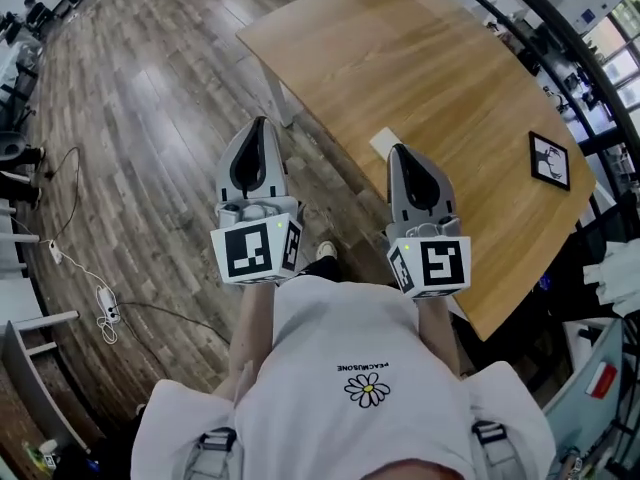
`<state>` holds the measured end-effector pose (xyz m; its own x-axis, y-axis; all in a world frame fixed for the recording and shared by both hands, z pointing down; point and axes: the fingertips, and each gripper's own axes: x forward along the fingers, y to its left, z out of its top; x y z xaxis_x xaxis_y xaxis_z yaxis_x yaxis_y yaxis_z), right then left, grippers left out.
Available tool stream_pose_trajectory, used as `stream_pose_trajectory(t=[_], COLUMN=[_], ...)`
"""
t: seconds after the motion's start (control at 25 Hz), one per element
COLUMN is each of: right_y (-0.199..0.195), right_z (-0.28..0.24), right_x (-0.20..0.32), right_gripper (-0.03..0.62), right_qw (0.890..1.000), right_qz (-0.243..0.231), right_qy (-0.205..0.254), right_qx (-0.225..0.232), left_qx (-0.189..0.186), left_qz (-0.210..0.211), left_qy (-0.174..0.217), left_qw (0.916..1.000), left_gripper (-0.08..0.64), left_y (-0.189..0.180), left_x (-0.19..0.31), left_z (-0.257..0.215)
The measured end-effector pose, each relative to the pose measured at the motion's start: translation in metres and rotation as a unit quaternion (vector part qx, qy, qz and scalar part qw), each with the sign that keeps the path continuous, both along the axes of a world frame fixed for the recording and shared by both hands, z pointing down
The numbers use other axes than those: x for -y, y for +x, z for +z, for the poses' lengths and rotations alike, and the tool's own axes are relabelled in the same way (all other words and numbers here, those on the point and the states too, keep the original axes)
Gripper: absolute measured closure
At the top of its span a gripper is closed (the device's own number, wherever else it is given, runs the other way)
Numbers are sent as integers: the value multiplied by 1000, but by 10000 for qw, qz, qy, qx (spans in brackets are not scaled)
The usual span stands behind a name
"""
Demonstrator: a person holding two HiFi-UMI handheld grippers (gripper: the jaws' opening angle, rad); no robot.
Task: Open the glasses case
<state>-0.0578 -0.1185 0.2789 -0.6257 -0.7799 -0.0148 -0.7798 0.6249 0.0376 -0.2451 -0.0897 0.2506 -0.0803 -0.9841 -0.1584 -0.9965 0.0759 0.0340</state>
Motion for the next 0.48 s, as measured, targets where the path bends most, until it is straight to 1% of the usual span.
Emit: stream_pose_trajectory(t=[0.08, 0.16, 0.24, 0.4, 0.48], right_y=[-3, -5, -1, 6, 5], right_z=[-11, -16, -15, -6, -5], right_x=[17, 32, 43, 68, 75], right_gripper=[584, 584, 584, 584, 584], right_qw=[9997, 9992, 9990, 9994, 9995], right_qz=[100, 191, 274, 325, 298], right_qy=[179, 263, 179, -23, -56], right_qx=[-105, -221, -297, -152, -120], left_qx=[28, 32, -55, -103, -191], left_qz=[76, 123, 198, 384, 491], left_qy=[-9, -60, -179, -262, -288], left_qw=[10000, 9999, 9996, 9989, 9982], left_gripper=[543, 543, 543, 543, 543], left_y=[-8, -11, -7, 8, 13], left_x=[25, 45, 58, 77, 84], left_z=[-3, -1, 4, 8, 8])
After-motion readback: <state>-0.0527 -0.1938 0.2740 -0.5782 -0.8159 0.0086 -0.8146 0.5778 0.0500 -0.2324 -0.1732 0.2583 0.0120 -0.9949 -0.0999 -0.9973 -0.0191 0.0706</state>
